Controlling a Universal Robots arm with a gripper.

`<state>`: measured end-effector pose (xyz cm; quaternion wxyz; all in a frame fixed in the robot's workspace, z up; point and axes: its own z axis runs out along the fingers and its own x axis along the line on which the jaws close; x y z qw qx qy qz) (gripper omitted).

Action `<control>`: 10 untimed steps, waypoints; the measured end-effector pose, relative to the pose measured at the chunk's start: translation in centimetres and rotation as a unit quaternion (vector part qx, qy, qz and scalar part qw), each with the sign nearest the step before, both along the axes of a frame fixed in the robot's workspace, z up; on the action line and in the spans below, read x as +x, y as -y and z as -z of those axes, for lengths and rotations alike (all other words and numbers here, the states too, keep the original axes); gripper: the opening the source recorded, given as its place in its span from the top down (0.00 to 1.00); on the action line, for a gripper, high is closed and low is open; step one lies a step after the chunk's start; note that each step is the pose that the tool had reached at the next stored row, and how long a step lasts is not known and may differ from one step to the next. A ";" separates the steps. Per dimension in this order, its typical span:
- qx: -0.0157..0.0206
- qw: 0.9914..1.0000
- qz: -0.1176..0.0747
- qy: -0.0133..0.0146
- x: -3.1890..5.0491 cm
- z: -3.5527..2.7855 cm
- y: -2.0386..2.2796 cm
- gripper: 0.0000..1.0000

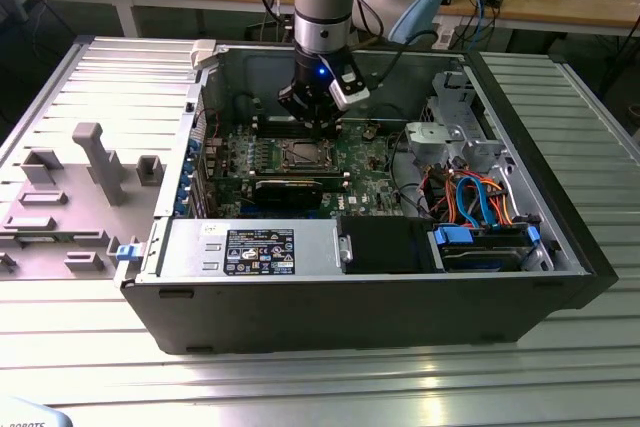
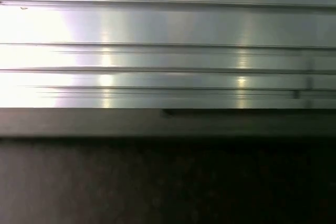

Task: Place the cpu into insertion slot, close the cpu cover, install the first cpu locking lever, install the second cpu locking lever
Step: 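Install the first cpu locking lever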

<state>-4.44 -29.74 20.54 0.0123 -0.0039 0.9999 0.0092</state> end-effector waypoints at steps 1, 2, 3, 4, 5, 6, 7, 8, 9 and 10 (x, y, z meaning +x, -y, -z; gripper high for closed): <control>-0.005 1.000 0.000 0.000 0.02 -0.01 0.02 0.89; -0.005 1.000 0.000 0.000 0.13 0.36 0.01 0.89; 0.000 1.000 0.000 0.000 0.11 0.36 0.02 0.89; 0.000 1.000 0.000 0.000 0.12 -0.84 0.02 0.89; 0.000 1.000 0.000 0.000 0.12 -0.98 0.02 0.89; 0.000 1.000 0.000 0.000 0.12 -0.97 0.02 0.89; 0.000 1.000 0.000 0.000 0.12 -0.97 0.05 0.89; 0.000 1.000 0.000 0.000 0.12 -0.98 0.10 0.89; 0.000 1.000 0.000 0.000 0.12 -0.98 0.18 0.89; 0.000 1.000 0.000 0.000 0.12 -0.98 0.36 0.89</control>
